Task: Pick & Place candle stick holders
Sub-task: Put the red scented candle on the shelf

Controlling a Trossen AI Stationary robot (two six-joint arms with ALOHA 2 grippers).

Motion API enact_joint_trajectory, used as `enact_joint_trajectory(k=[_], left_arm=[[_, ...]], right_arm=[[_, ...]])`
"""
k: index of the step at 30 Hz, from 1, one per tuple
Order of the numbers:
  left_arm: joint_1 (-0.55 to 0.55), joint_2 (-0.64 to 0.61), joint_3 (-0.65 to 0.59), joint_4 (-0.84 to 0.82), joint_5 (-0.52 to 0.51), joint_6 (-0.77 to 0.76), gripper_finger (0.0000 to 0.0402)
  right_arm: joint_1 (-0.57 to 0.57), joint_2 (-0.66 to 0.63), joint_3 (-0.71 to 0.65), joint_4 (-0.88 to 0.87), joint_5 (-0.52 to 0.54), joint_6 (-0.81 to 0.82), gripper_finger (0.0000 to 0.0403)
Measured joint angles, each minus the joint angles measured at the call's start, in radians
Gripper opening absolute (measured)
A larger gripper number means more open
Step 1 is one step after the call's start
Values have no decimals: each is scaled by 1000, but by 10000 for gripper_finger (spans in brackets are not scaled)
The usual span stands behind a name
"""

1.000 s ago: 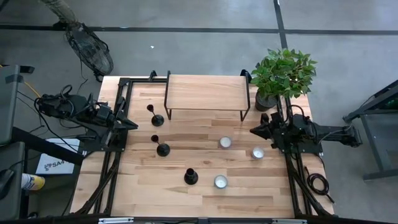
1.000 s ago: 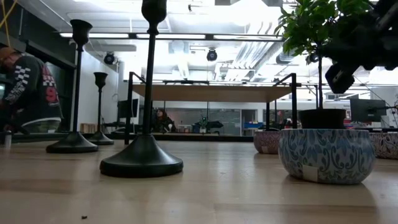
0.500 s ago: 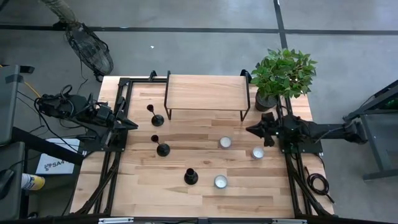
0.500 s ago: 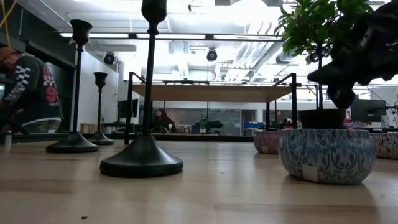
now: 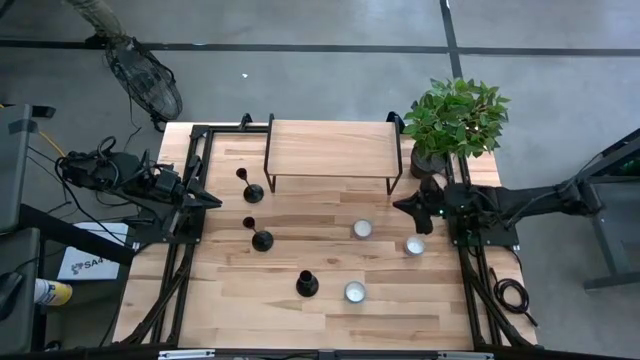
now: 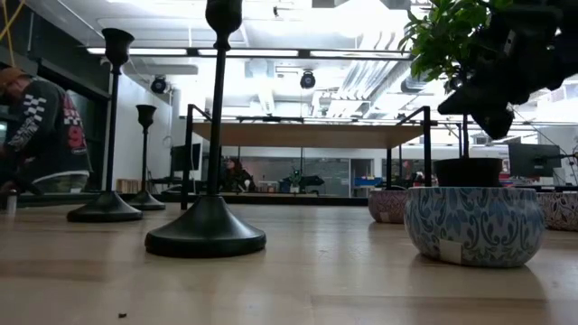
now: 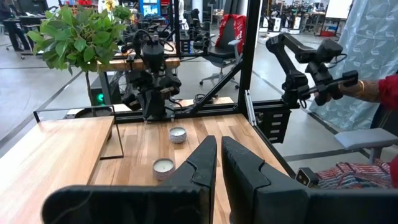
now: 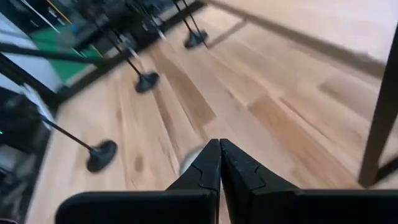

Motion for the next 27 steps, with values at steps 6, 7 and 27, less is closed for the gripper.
enact_joint_trajectory(k=[6, 7, 27], left_arm=[[0, 0, 0, 0, 0, 0, 26], [0, 0, 0, 0, 0, 0, 26], [0, 0, 0, 0, 0, 0, 26]], right_arm=[[80, 119, 79, -133, 61, 129, 0], [100, 135, 94, -157, 81, 160, 0], [535, 541, 295, -427, 528, 845, 0]])
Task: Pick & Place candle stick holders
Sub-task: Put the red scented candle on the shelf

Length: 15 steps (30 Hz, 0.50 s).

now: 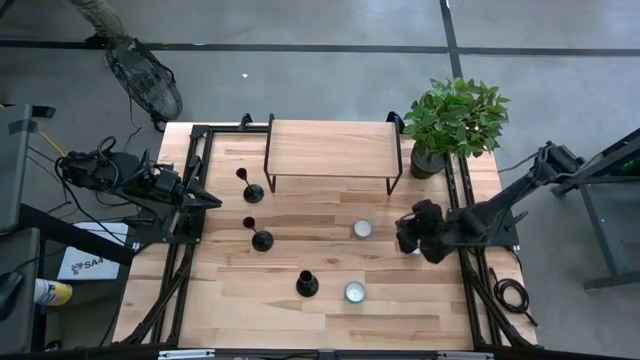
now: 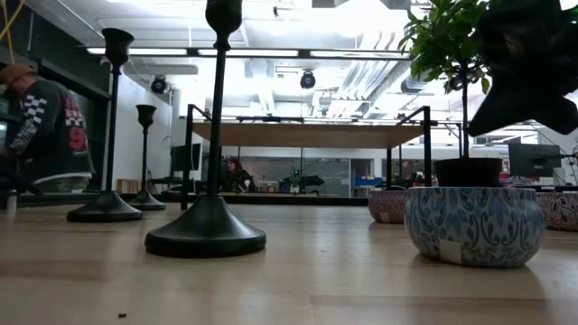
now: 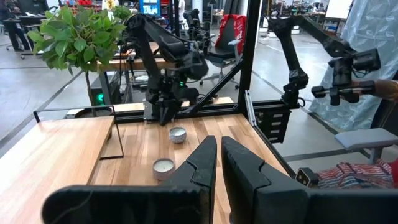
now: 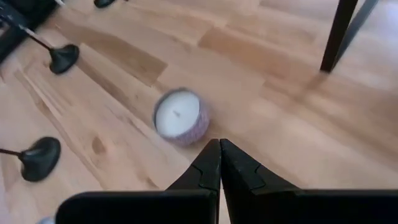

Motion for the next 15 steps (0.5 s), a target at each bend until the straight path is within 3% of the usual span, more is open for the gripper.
enact_joint_trajectory(k=[6, 15], left_arm=[[0, 0, 0, 0, 0, 0, 26], [0, 0, 0, 0, 0, 0, 26]], right_arm=[[67, 130, 99, -133, -97, 148, 0], [86, 191, 203, -240, -524, 147, 0]])
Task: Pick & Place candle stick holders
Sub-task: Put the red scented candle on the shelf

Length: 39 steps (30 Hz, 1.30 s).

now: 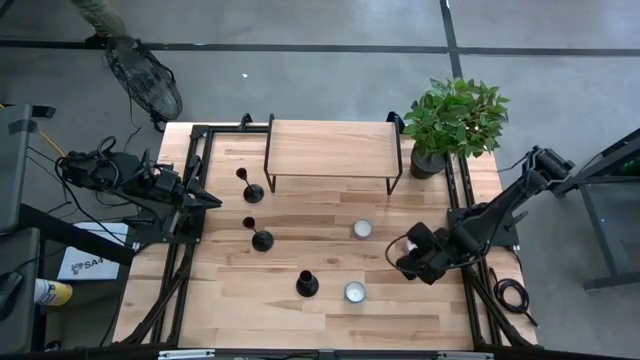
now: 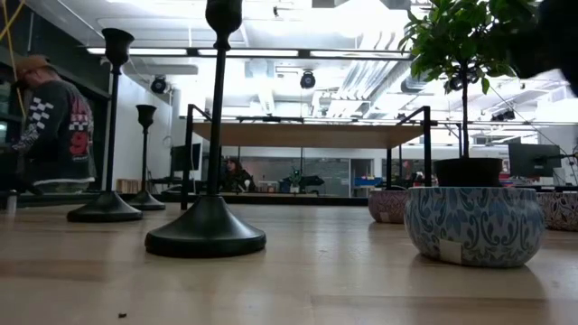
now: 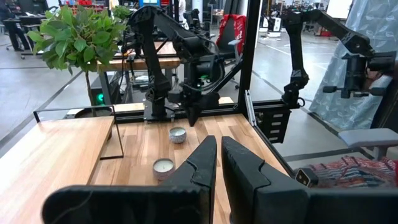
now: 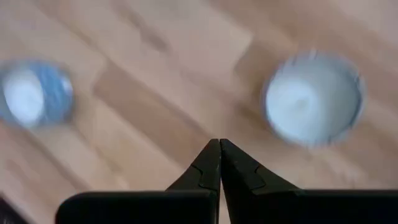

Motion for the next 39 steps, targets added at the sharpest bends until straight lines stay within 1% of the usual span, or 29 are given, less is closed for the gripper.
enact_joint_trajectory(k=[4, 6, 8, 11, 14, 18, 26, 30, 34, 39], left_arm=[[0, 0, 0, 0, 0, 0, 26], [0, 0, 0, 0, 0, 0, 26], [0, 0, 0, 0, 0, 0, 26], [0, 0, 0, 0, 0, 0, 26], [0, 0, 0, 0, 0, 0, 26], [0, 0, 0, 0, 0, 0, 26], [0, 0, 0, 0, 0, 0, 26], [0, 0, 0, 0, 0, 0, 26], [0, 0, 0, 0, 0, 0, 26], [0, 0, 0, 0, 0, 0, 26]], right_arm=[[0, 0, 0, 11, -137, -1, 0], [0, 0, 0, 11, -185, -2, 0], [0, 0, 0, 10, -203, 3, 0], [0, 0, 0, -16, -202, 41, 2], [4, 4, -1, -29, -214, 70, 17], [29, 38, -1, -30, -224, 100, 66], [59, 149, -1, -42, -230, 128, 204], [56, 195, -1, -42, -203, 124, 262], [44, 232, -1, -72, -151, 122, 300], [0, 242, -1, -102, -154, 107, 320]])
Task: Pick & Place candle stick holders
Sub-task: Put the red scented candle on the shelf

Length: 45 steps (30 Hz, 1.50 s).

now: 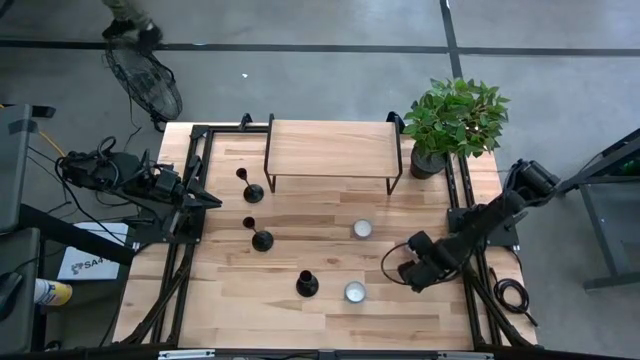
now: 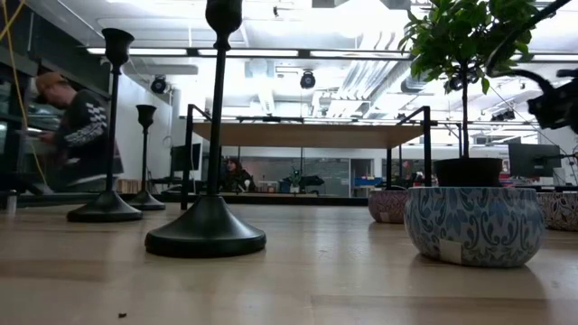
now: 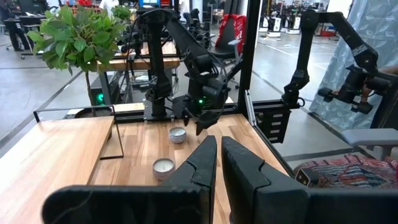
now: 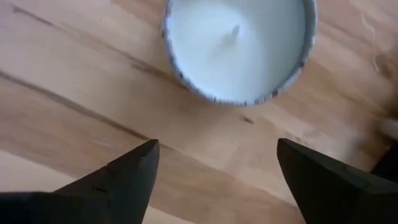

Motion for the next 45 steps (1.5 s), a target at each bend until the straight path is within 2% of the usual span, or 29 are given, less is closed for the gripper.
enact_joint_trajectory(k=[29, 33, 38, 45], left_arm=[[0, 0, 0, 0, 0, 0, 26], [0, 0, 0, 0, 0, 0, 26], [0, 0, 0, 0, 0, 0, 26], [0, 0, 0, 0, 0, 0, 26]], right_arm=[[-334, -3, 0, 17, 12, -404, 324], [-355, -3, -5, 42, -15, -441, 324], [-363, -3, -66, 143, -103, -448, 324], [-363, -9, -88, 173, -113, -437, 323]])
